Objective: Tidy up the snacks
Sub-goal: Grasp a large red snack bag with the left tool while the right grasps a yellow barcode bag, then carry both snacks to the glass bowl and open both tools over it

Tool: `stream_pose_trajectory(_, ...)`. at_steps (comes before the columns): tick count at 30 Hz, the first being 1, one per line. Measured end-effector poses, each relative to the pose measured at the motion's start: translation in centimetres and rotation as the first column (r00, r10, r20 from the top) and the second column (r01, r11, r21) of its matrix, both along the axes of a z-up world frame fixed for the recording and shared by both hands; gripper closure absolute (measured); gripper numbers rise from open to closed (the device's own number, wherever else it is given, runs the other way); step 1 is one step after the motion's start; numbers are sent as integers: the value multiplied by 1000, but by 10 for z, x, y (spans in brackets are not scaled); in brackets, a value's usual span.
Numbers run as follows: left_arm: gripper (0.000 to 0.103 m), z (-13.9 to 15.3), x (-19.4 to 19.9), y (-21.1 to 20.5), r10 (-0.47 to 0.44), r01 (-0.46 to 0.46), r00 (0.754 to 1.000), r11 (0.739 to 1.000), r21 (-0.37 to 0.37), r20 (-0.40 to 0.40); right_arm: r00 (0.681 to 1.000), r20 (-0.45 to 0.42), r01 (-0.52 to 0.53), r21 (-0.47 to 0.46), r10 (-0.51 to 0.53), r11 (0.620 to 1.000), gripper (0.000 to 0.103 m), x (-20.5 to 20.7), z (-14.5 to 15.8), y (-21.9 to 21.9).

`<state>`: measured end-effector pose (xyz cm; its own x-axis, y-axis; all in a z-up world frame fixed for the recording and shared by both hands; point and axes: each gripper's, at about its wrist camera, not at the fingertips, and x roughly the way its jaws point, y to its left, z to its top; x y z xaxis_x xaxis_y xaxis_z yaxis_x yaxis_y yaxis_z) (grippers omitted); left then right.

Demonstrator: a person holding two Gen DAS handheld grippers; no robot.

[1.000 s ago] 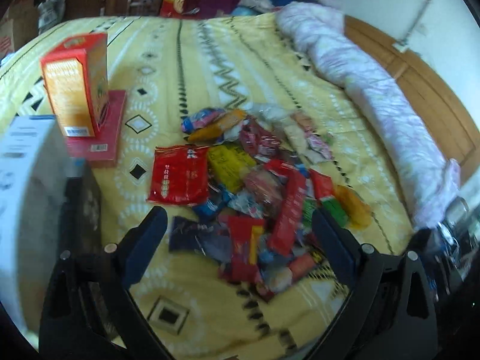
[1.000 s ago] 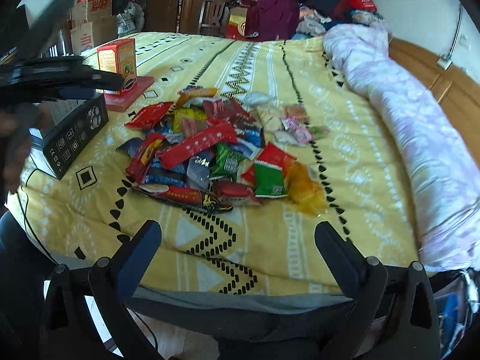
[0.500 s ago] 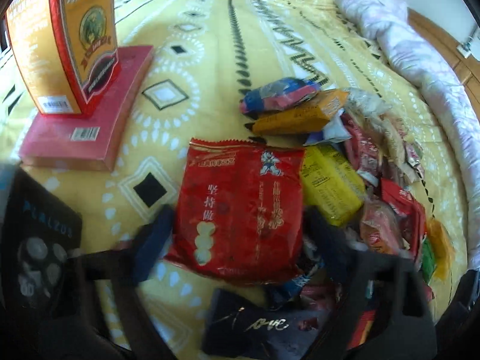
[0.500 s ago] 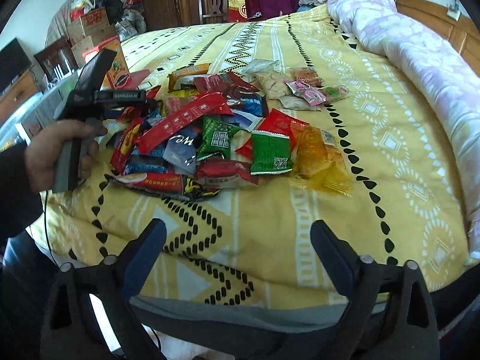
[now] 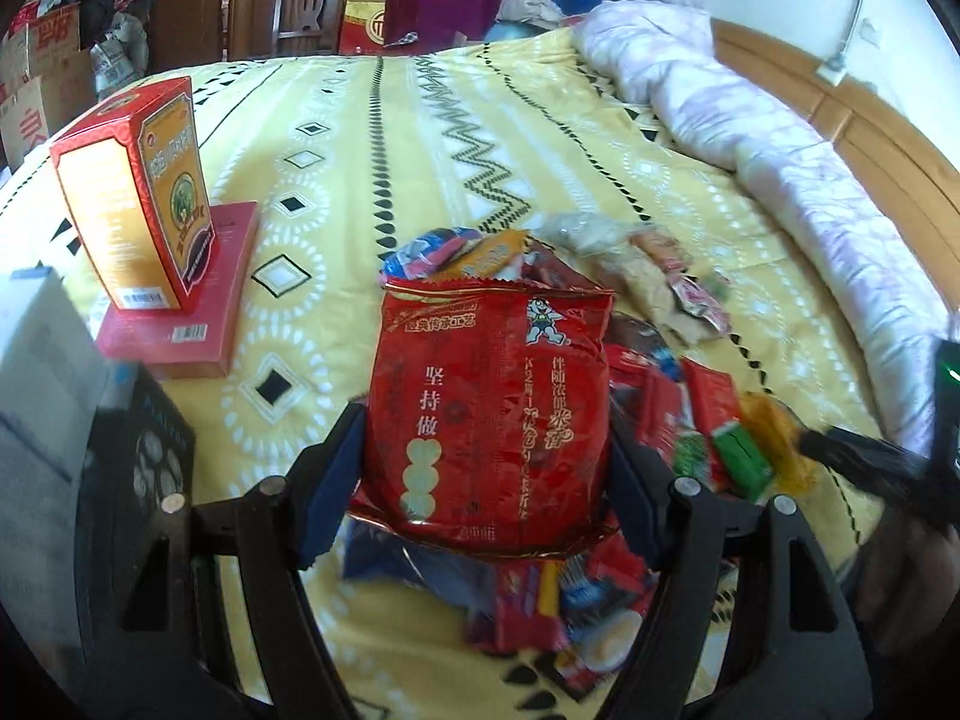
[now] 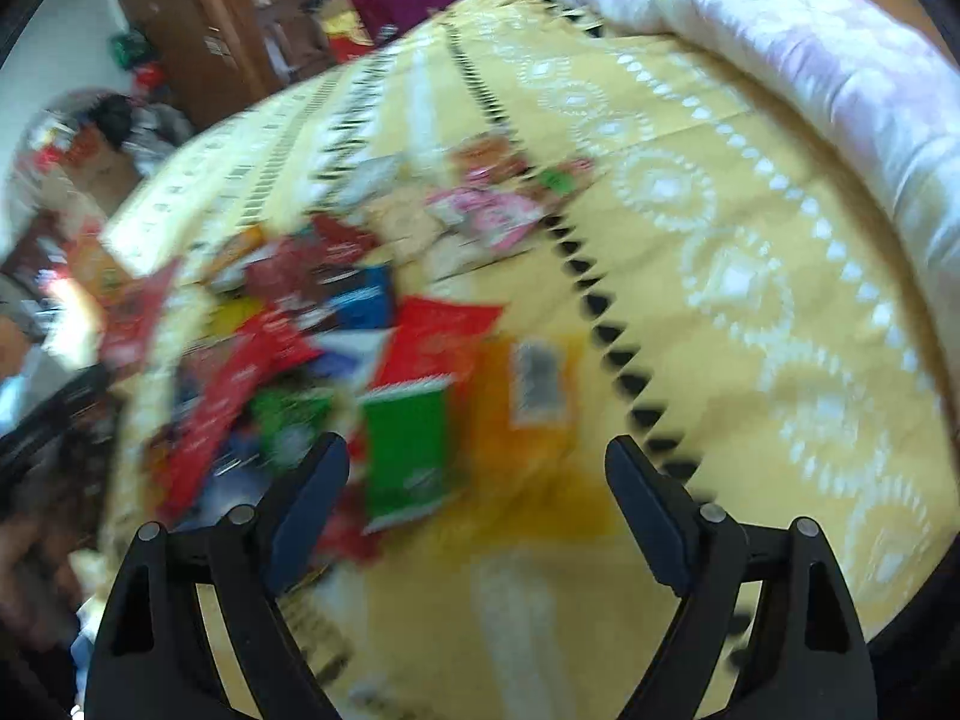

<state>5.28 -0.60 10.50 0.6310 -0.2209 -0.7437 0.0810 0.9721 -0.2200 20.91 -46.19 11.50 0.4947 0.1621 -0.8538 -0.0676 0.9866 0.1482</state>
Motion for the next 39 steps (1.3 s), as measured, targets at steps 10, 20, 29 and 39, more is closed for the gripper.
stream_pose_trajectory(10,28,9,-23,-11,-38,38,999,999,-7,7,995,-86,63,141,-51,988,49,14,-38,-20)
stream_pose_trajectory(20,28,59,-53,13,-14,16,992,1000,-12,122,990,137,-64,181,39,981,55,-23,47,13)
stream_pose_trajectory(29,28,107,-101,96,148,-152,964,988,0,221,929,299,-280,190,216,941,55,-40,135,105)
stream_pose_trajectory(39,28,118,-171,239,461,-474,861,880,13,216,786,348,-594,200,511,779,55,-71,183,290)
